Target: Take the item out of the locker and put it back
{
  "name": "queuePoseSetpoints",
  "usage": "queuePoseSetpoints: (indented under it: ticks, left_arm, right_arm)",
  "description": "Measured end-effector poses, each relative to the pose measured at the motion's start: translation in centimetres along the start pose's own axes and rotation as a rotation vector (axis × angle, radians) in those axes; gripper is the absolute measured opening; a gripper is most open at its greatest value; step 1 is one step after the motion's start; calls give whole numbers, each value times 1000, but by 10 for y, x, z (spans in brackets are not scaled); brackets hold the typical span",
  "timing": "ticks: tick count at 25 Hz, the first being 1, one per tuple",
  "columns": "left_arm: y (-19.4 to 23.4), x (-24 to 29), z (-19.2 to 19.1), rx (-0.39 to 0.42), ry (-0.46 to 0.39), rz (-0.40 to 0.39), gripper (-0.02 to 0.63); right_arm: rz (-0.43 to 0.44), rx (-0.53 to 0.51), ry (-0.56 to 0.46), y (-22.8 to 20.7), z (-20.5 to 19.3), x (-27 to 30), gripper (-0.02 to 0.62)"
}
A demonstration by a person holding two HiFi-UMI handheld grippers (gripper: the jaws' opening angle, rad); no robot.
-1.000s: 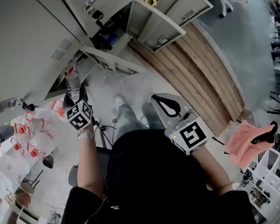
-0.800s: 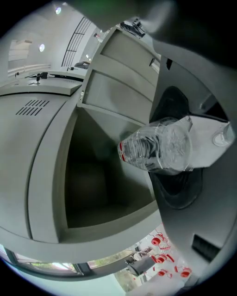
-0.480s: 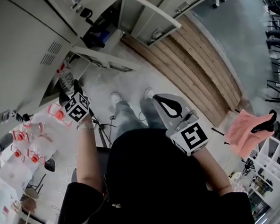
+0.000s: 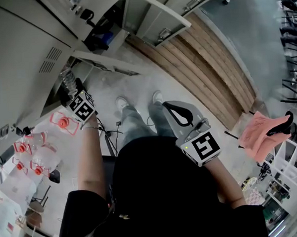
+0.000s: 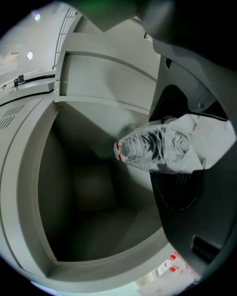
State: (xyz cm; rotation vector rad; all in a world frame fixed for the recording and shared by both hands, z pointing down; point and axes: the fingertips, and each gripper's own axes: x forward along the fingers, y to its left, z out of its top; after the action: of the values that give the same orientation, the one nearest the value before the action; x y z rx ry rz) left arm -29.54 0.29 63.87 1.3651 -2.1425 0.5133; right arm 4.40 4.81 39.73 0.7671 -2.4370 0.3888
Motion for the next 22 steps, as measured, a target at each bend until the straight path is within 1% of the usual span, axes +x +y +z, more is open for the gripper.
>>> queuePoseSetpoints:
  ticks: [11,17,22]
  left_arm:
    - [2,34,3,-11,11,48,322]
    - [4,43,14,-6,-1,63,328]
    - [5,58,22,10,-14,47,328]
  right_arm:
    - [-20,20,30,1,-6,1,-2]
    - [-30,31,38,0,-9,-1,-3]
    - [-30,34,40,2,-10,1,-3]
